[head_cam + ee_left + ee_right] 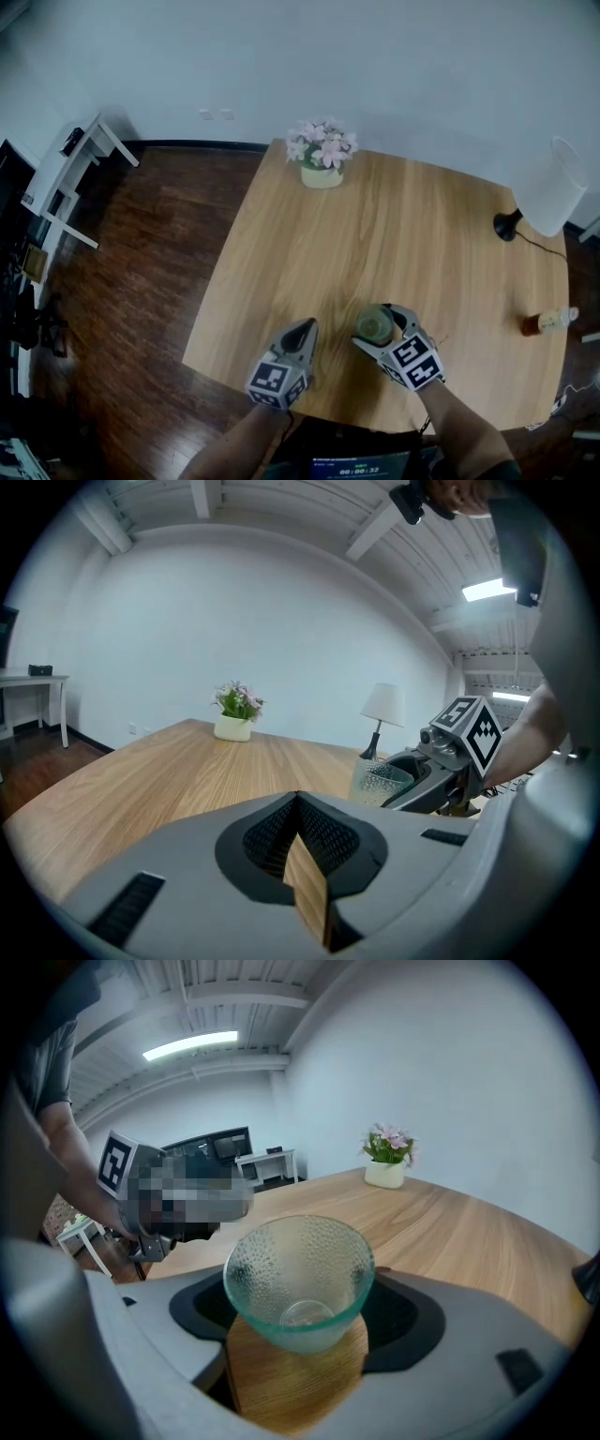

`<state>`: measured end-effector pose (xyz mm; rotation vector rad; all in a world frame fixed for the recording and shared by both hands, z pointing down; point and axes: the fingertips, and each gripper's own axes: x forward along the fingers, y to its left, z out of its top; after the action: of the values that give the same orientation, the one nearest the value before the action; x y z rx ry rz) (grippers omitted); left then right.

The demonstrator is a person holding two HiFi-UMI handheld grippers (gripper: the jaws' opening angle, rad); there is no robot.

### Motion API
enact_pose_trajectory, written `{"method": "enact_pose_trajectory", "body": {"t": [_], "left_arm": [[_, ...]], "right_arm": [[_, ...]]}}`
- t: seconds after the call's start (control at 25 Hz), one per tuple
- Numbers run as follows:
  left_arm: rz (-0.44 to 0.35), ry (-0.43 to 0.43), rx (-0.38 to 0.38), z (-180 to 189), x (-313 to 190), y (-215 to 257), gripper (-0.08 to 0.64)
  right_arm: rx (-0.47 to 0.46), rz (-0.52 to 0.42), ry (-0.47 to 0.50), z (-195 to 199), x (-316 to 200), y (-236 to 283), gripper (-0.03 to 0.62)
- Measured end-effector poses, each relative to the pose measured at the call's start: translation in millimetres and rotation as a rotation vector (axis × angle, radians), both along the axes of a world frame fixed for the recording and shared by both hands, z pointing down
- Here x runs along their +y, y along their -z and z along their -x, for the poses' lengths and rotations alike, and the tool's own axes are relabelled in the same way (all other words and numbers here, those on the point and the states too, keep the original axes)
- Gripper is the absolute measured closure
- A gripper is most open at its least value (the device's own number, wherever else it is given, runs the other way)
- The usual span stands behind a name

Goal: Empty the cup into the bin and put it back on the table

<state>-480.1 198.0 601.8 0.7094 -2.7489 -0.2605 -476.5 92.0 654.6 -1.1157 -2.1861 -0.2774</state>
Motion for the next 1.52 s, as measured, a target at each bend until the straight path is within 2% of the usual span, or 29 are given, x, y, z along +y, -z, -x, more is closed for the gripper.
{"method": "enact_pose_trajectory", "body": {"t": [0.6,0.72,0.84,1.04,1.36,1.52], "left_arm": [[-0.013,0.011,0.012,2.9,2.6,-5.7,0.569],[-0.016,0.011,0.001,1.7,2.3,0.3,0.568],[-0.022,0.010,-0.009,-1.0,4.0,3.4,0.569],[-0.017,0.008,-0.028,-4.7,9.1,14.0,0.568],[-0.071,-0.042,-0.108,-17.5,4.9,50.8,0.568],[-0.078,-0.081,-0.162,-24.6,-1.5,74.7,0.569]], "right_arm": [[0.019,0.047,-0.007,3.3,4.1,-9.3,0.196],[0.016,0.029,0.008,1.9,3.9,-11.8,0.192],[0.003,0.028,-0.004,0.4,3.7,-10.7,0.147],[-0.024,0.043,-0.020,-2.0,3.9,2.4,0.146],[-0.134,0.089,-0.115,-10.9,-15.6,59.6,0.147],[-0.214,0.133,-0.162,-22.1,-27.7,103.6,0.260]]}}
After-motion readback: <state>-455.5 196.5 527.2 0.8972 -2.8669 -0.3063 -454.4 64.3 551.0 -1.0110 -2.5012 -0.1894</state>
